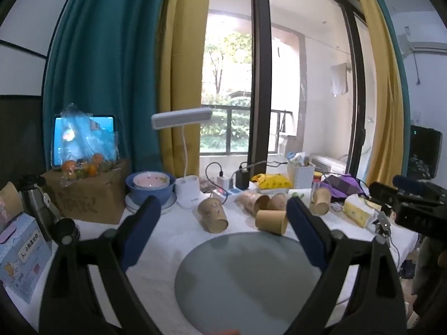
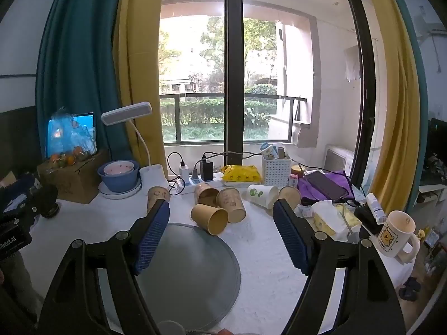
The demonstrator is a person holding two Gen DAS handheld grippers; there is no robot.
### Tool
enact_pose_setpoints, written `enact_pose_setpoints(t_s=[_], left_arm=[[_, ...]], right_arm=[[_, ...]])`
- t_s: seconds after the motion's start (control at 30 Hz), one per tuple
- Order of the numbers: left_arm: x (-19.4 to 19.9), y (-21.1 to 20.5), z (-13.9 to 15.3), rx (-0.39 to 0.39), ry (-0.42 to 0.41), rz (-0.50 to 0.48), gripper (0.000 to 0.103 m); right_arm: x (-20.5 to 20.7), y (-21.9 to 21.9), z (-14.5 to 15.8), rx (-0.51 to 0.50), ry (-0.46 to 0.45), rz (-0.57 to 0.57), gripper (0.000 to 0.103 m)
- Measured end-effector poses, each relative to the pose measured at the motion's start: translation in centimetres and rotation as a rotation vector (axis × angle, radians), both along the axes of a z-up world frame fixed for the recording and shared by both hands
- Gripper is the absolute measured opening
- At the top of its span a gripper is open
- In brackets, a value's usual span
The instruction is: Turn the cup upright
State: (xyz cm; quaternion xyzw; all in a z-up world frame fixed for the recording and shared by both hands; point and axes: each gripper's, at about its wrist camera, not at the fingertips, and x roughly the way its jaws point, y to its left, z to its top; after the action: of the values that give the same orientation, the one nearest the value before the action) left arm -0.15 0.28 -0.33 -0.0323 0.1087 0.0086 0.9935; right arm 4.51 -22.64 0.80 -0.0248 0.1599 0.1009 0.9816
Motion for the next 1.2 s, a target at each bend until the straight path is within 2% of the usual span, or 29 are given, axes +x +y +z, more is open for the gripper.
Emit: enact_pose_setpoints(t_s=[1.2], left_arm=[[-0.22, -0.22, 0.64, -0.011, -0.013, 0.001, 0.092]], right_arm=[[-0.07, 0.27, 0.22, -0.001, 0.009, 0.022, 0.08]])
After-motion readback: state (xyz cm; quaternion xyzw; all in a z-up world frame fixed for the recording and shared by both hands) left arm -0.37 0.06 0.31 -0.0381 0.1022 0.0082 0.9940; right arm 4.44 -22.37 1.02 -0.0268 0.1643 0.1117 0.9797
